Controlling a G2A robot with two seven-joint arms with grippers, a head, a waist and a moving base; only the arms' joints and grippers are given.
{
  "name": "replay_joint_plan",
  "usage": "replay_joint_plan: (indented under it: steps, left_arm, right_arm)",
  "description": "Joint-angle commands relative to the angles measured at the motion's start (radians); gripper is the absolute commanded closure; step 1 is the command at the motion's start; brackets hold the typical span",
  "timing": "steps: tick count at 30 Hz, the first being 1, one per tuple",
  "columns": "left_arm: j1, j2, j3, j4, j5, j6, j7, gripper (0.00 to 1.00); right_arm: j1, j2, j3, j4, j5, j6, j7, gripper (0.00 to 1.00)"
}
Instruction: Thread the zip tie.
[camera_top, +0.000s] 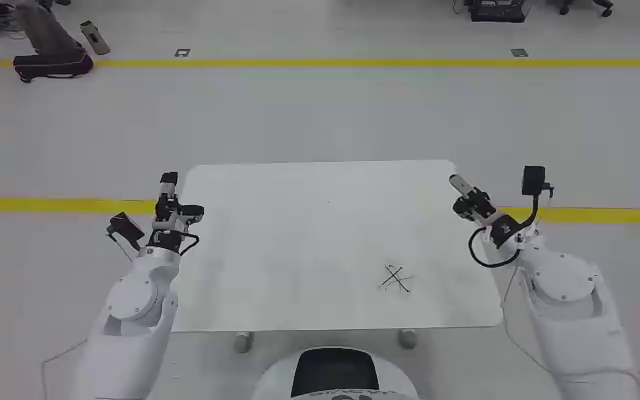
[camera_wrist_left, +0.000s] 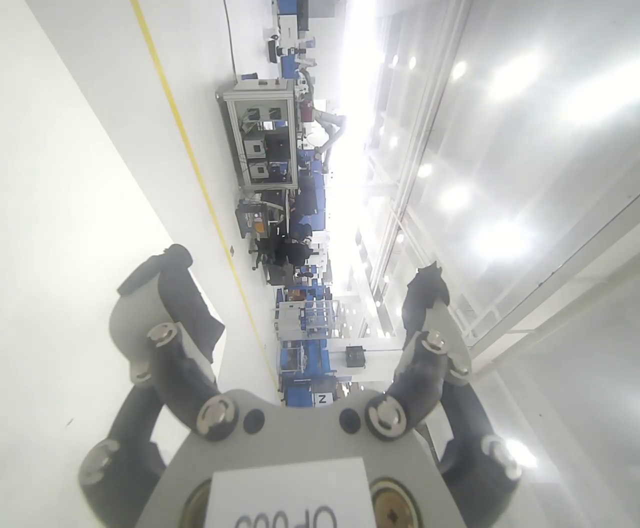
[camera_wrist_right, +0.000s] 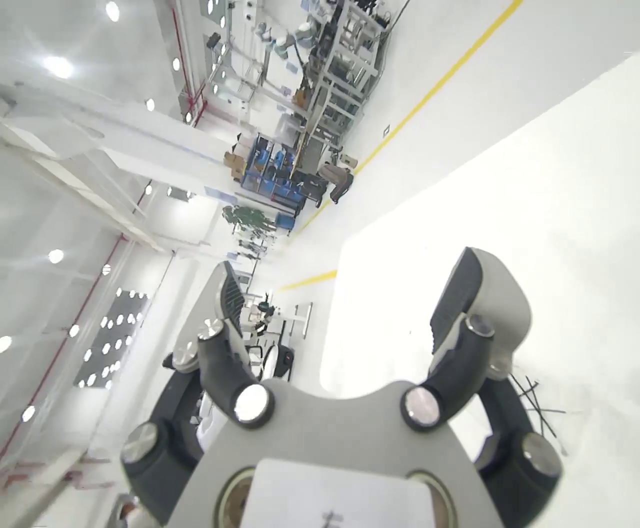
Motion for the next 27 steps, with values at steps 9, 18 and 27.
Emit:
replay_joint_plan:
  steps: [9, 18, 27]
  left_arm:
    - [0.0, 0.0, 0.0, 0.0, 0.0, 0.0, 0.0, 0.0]
    - [0.0, 0.0, 0.0, 0.0, 0.0, 0.0, 0.0, 0.0]
    - [0.0, 0.0, 0.0, 0.0, 0.0, 0.0, 0.0, 0.0]
  right_arm:
    - [0.19, 0.026, -0.123, 0.035, -0.307, 0.016, 0.362, 0.0]
    - [0.19, 0.026, -0.123, 0.035, -0.307, 0.016, 0.362, 0.0]
    - [0.19, 0.026, -0.123, 0.035, -0.307, 0.016, 0.362, 0.0]
